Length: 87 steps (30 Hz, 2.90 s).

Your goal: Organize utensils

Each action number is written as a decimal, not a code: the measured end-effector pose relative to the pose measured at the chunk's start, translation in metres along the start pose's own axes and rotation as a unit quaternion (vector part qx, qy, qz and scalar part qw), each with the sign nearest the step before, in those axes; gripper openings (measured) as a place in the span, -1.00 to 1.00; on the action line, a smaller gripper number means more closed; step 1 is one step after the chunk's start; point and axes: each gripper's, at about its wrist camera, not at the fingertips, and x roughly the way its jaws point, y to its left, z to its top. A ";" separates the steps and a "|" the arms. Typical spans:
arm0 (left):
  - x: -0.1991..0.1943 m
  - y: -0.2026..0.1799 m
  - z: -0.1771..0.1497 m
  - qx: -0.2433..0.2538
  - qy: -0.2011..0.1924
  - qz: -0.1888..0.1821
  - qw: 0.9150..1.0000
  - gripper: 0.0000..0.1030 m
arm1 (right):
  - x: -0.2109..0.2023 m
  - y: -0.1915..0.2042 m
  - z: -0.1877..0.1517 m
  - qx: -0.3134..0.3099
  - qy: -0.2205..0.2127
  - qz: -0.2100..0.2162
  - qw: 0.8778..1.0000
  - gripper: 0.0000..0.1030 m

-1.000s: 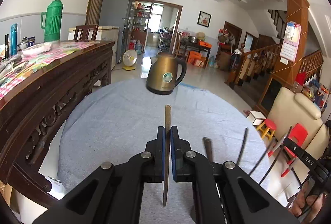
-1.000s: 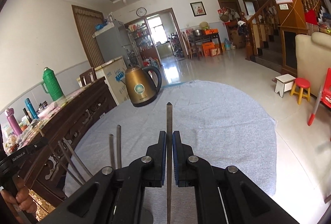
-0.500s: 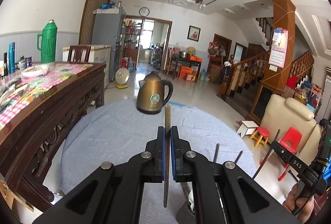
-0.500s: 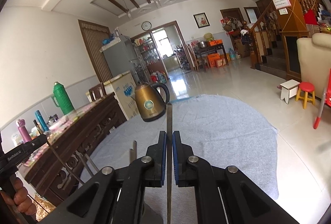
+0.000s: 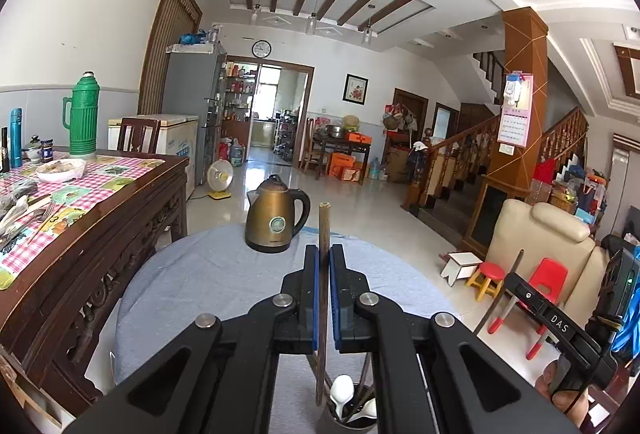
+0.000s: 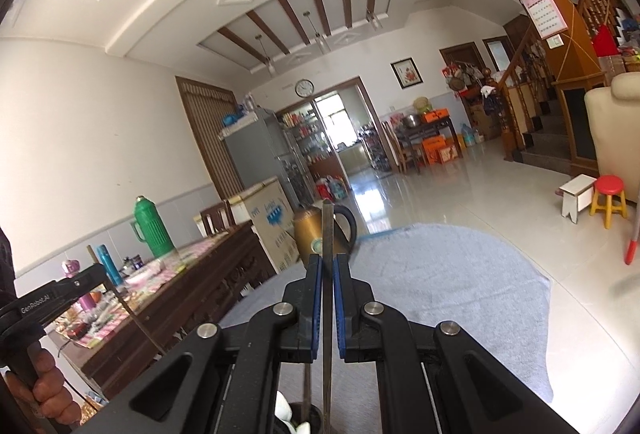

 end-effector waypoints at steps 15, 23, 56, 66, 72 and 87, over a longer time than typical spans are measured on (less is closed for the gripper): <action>0.015 -0.020 -0.018 -0.009 0.032 -0.025 0.999 -0.90 | -0.006 0.026 -0.009 0.012 -0.024 0.031 0.999 -0.87; 0.029 -0.023 -0.034 -0.017 0.061 -0.026 0.998 -0.90 | 0.010 0.031 -0.025 0.001 0.001 0.031 1.000 -0.87; 0.055 -0.033 -0.051 -0.017 0.100 -0.008 0.995 -0.90 | 0.031 0.040 -0.041 -0.023 0.008 0.011 1.000 -0.87; 0.058 -0.032 -0.055 -0.019 0.105 -0.009 0.994 -0.90 | 0.035 0.036 -0.042 -0.017 0.015 0.009 1.000 -0.87; 0.065 -0.031 -0.059 -0.024 0.115 -0.008 0.993 -0.90 | 0.039 0.036 -0.046 -0.016 0.020 0.012 1.000 -0.87; 0.076 -0.033 -0.065 -0.022 0.127 0.001 0.992 -0.90 | 0.049 0.032 -0.055 -0.016 0.038 0.016 0.999 -0.87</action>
